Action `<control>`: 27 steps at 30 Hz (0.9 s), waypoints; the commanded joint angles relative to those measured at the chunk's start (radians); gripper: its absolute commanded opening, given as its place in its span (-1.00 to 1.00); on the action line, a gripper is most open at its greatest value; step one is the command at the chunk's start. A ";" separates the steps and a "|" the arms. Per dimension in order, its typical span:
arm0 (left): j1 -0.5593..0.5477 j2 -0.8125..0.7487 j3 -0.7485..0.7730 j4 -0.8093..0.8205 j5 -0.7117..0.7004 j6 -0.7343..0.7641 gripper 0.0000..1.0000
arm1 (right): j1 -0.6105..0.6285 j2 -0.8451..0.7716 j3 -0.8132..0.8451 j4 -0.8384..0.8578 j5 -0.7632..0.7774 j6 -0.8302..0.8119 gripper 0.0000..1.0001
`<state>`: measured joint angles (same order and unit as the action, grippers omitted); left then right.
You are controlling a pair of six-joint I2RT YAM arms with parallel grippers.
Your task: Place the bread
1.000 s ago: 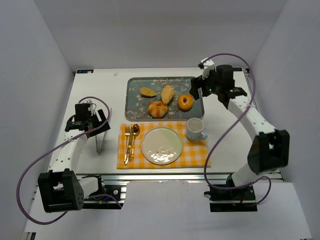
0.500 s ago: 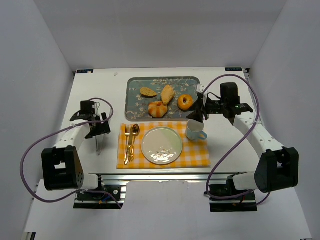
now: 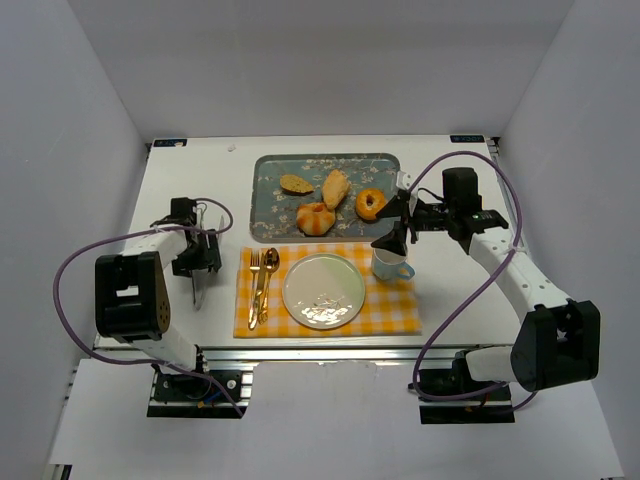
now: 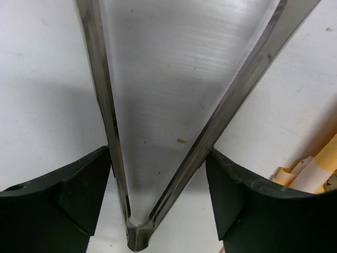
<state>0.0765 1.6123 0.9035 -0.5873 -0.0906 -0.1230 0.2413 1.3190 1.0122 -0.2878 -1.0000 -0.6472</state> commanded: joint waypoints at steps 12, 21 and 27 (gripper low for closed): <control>0.002 -0.020 0.017 0.050 0.084 -0.006 -0.77 | -0.010 -0.021 -0.020 0.036 0.001 0.029 0.68; 0.000 -0.169 0.184 0.118 0.497 -0.157 -0.29 | -0.025 -0.026 -0.018 0.024 0.003 0.037 0.68; -0.026 -0.043 0.306 0.182 0.669 -0.299 -0.11 | -0.028 -0.033 -0.023 0.024 0.000 0.040 0.68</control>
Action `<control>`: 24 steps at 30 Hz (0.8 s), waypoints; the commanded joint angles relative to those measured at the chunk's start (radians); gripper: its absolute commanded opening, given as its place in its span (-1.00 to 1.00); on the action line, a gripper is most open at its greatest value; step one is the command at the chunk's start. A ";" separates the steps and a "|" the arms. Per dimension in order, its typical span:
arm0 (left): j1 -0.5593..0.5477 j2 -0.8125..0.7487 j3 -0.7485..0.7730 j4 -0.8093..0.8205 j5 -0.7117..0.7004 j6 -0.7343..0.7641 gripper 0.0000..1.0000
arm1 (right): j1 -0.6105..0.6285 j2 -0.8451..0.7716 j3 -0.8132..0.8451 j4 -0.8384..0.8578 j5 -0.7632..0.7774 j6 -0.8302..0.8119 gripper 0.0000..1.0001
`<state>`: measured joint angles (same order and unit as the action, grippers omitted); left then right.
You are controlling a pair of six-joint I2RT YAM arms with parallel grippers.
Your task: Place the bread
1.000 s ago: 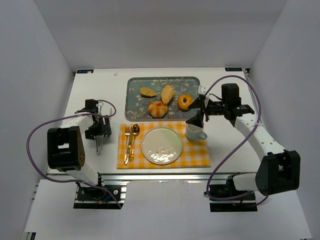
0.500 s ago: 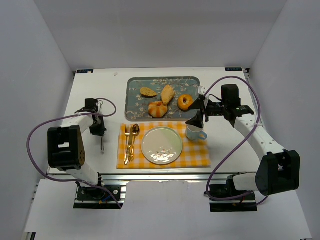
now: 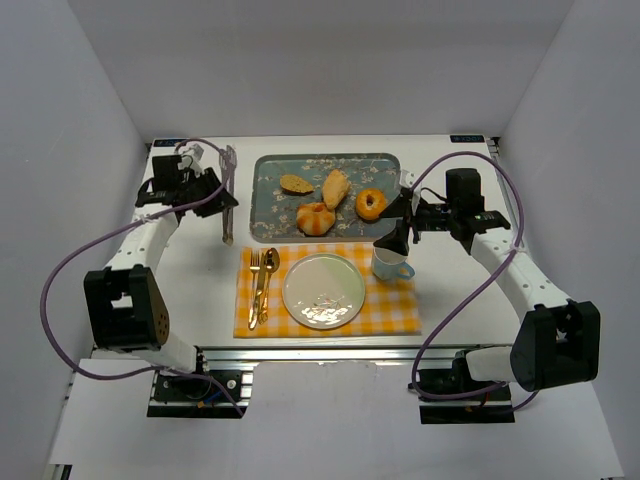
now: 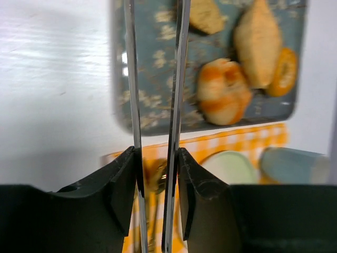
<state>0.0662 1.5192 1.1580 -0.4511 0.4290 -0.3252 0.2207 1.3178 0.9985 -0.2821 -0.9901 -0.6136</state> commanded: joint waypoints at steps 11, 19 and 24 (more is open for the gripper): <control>-0.111 0.324 0.305 0.032 0.172 -0.181 -0.03 | -0.029 -0.045 -0.023 0.012 -0.007 0.005 0.69; -0.137 0.351 0.339 0.000 0.073 -0.164 0.03 | -0.041 -0.045 -0.035 0.014 -0.012 0.000 0.70; -0.137 0.331 0.335 -0.021 0.028 -0.141 0.03 | -0.041 -0.042 -0.037 0.020 -0.016 0.002 0.71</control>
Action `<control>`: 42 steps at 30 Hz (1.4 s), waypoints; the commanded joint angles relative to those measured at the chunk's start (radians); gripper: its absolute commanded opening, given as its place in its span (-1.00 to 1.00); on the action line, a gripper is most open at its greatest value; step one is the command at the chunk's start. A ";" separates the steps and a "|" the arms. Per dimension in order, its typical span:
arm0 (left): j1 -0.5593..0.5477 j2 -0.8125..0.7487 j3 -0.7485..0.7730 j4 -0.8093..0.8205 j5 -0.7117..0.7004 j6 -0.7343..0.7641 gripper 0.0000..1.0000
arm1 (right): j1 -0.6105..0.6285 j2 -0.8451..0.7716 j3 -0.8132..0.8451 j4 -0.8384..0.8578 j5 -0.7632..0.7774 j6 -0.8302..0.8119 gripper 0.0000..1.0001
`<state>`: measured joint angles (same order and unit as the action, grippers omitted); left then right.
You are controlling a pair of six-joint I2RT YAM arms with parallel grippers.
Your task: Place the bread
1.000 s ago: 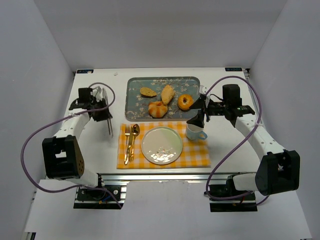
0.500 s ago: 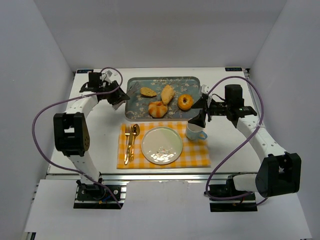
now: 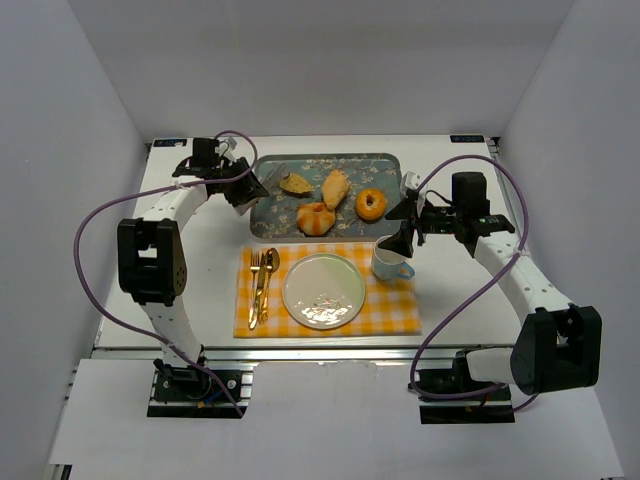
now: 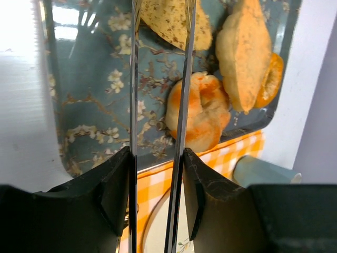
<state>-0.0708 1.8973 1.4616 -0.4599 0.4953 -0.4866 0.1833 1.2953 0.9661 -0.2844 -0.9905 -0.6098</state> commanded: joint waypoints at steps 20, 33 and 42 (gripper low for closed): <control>-0.004 -0.029 -0.015 0.015 -0.014 0.026 0.04 | -0.008 -0.025 -0.018 0.031 -0.011 0.004 0.72; -0.035 0.031 -0.006 0.012 0.023 0.039 -0.19 | -0.013 -0.027 -0.017 0.034 -0.008 0.007 0.72; -0.035 -0.145 -0.108 0.069 0.045 0.028 -1.00 | -0.016 -0.033 -0.004 0.021 -0.007 0.002 0.72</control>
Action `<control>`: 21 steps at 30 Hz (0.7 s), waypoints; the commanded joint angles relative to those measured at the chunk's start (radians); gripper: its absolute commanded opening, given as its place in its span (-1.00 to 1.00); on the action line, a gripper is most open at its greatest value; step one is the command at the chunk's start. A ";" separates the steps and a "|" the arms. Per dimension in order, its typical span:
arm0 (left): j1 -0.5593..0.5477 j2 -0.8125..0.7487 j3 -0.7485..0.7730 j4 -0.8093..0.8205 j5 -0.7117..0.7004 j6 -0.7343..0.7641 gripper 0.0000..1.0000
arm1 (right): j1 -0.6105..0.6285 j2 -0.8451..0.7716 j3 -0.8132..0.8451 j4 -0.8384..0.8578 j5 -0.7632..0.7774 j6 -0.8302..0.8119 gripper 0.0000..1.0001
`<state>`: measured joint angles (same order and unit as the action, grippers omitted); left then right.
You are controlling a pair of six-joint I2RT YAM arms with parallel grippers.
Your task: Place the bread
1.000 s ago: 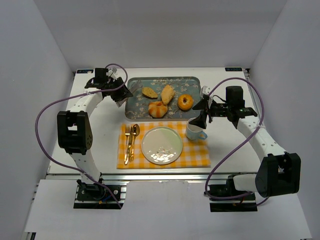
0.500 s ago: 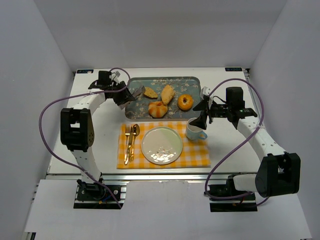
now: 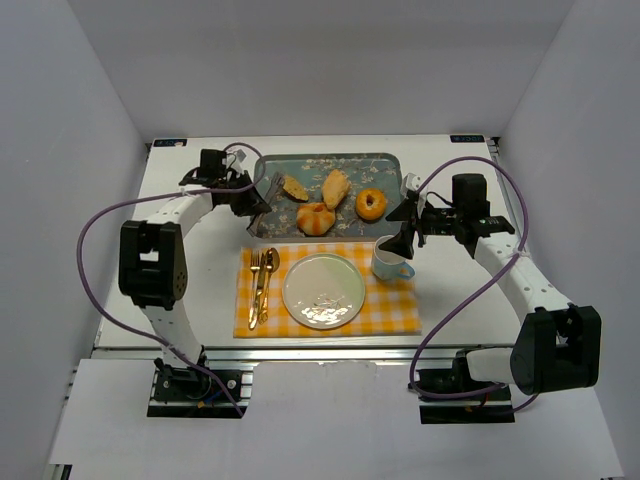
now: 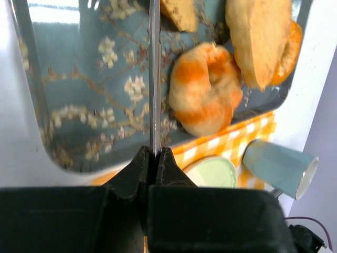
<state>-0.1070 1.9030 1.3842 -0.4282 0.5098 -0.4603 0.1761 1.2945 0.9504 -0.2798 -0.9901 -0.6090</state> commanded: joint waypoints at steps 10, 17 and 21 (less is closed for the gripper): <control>0.001 -0.531 -0.316 0.043 0.130 -0.049 -1.00 | -0.009 -0.031 0.027 0.002 -0.015 -0.001 0.73; -0.034 -0.835 -0.634 0.014 0.255 -0.146 -1.00 | -0.009 -0.029 0.037 -0.007 -0.016 -0.008 0.73; -0.086 -0.966 -0.793 0.065 0.295 -0.247 -1.00 | -0.009 -0.026 0.039 -0.007 -0.019 -0.008 0.74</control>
<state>-0.1604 1.0145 0.6460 -0.4099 0.7269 -0.6205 0.1703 1.2930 0.9524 -0.2890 -0.9905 -0.6098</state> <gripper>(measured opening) 0.188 0.867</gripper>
